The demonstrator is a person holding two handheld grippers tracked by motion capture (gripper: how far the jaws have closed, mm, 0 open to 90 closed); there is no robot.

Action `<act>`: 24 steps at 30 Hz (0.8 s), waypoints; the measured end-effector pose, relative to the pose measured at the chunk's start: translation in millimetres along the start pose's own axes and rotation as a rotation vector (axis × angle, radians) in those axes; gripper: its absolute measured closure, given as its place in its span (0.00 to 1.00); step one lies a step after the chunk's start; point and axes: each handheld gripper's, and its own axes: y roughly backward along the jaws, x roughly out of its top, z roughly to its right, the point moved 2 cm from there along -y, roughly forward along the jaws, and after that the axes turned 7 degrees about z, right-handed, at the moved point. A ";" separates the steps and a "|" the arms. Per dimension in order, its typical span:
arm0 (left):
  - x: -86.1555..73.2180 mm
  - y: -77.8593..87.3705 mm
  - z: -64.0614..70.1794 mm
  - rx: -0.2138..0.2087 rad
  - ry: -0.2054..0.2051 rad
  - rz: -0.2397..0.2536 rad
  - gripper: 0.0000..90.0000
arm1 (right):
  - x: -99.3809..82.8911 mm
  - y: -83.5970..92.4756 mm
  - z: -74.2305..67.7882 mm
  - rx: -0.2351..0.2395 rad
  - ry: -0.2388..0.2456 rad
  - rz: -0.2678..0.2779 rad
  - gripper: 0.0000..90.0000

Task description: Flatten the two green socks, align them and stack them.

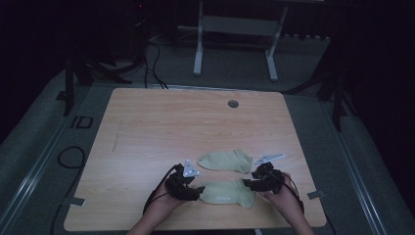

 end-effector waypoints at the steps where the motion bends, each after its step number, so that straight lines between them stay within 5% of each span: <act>1: -1.8 -1.4 0.0 -0.004 0.004 -0.001 0.47 | -3.7 0.1 -0.6 -0.002 0.004 -0.002 0.57; 9: -11.1 -10.0 -1.2 -0.023 0.015 -0.021 0.57 | -20.2 0.4 -9.8 -0.037 0.053 -0.038 0.63; 17: -10.7 -10.7 3.8 -0.033 -0.011 -0.027 0.81 | -27.5 1.9 -18.7 -0.063 0.093 -0.044 0.82; 24: -10.9 -10.2 6.4 -0.048 0.007 -0.024 0.98 | -30.0 2.0 -25.0 -0.077 0.094 -0.027 0.92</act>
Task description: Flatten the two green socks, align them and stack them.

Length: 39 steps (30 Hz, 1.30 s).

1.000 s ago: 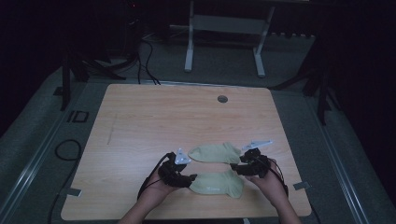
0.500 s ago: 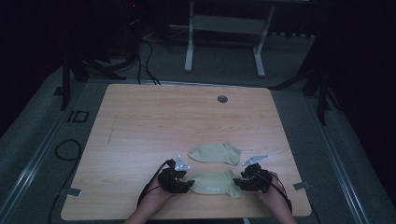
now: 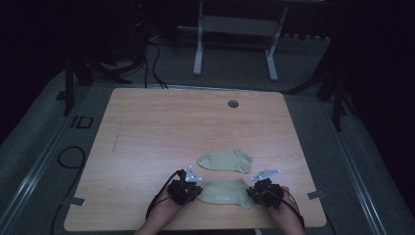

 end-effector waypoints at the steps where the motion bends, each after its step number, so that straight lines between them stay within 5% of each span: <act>1: 0.6 0.9 -0.3 -0.007 0.016 0.010 0.98 | 0.4 0.2 -0.6 -0.007 -0.003 -0.001 0.93; 11: 31.0 26.5 -12.6 0.015 0.024 0.088 0.98 | 30.7 22.2 10.3 -0.001 -0.033 0.076 0.93; 17: 52.2 26.9 -27.5 0.071 0.003 0.087 0.98 | 59.7 28.2 25.8 -0.023 -0.040 0.106 0.93; 27: 72.4 8.8 -51.6 0.123 0.027 0.066 0.98 | 89.9 11.8 54.0 -0.046 -0.080 0.085 0.93; 39: 61.4 -22.5 -65.6 0.130 0.062 0.015 0.98 | 86.6 -25.4 70.7 -0.042 -0.144 -0.006 0.93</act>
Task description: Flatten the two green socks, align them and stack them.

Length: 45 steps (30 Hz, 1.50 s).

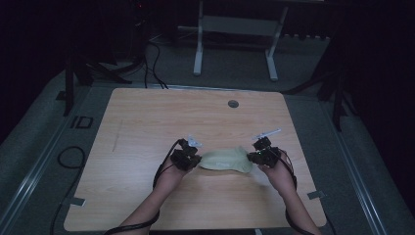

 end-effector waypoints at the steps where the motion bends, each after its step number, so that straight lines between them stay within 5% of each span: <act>1: -0.8 -2.7 -0.8 -0.005 0.003 -0.002 0.98 | -1.0 -3.7 0.5 0.001 -0.009 -0.009 0.93; 12: -2.9 -19.4 -5.2 -0.020 0.022 -0.017 0.98 | -6.7 -28.6 7.6 -0.031 0.001 -0.059 0.90; 21: -4.9 -21.6 -3.1 -0.009 0.050 -0.007 0.95 | -6.1 -31.1 8.2 -0.044 -0.024 -0.049 0.89; 26: -1.5 -10.4 -3.1 -0.015 0.075 0.038 0.63 | -0.7 -23.0 10.1 -0.039 -0.035 -0.025 0.71; 28: 1.1 -2.7 -3.9 -0.038 0.100 0.071 0.58 | 2.8 -17.1 11.0 -0.026 -0.038 0.000 0.59; 36: 3.2 16.0 1.8 -0.055 0.072 0.113 0.27 | 8.7 0.1 5.3 0.019 -0.035 0.081 0.31; 38: -0.3 17.0 4.2 -0.017 0.055 0.111 0.17 | 6.8 1.1 1.9 0.057 -0.017 0.053 0.18; 45: -18.9 23.4 3.1 0.016 0.024 0.122 0.02 | -7.2 3.4 -11.6 0.083 0.063 0.122 0.16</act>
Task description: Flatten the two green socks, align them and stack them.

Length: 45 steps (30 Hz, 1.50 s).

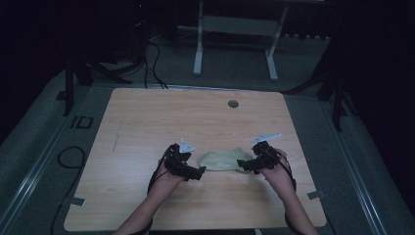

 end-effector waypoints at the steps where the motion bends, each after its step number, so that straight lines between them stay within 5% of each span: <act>1: -1.8 1.3 -0.7 0.007 -0.003 0.003 0.02 | -2.2 0.2 -2.2 0.010 0.013 0.005 0.16; 10: -18.6 17.4 -7.8 0.030 -0.008 -0.004 0.02 | -17.5 6.0 -17.7 0.036 0.074 0.040 0.16; 13: -26.8 23.6 -10.2 0.019 0.010 -0.012 0.02 | -23.8 8.0 -22.2 0.029 0.129 0.052 0.16; 18: -39.3 33.7 -9.9 0.022 0.000 -0.028 0.02 | -37.0 13.3 -25.6 0.058 0.139 0.060 0.16; 24: -54.3 49.3 -15.6 0.045 0.017 0.008 0.02 | -50.3 19.8 -29.8 0.068 0.148 0.068 0.16; 32: -73.0 63.2 -21.3 0.034 0.016 0.053 0.02 | -67.5 29.0 -25.9 0.076 0.165 0.110 0.16; 37: -84.6 71.2 -24.4 0.046 0.020 0.042 0.02 | -76.5 37.4 -21.2 0.077 0.156 0.125 0.15; 45: -99.5 84.7 -33.4 0.066 0.064 0.055 0.02 | -93.8 48.8 -15.2 0.071 0.193 0.151 0.15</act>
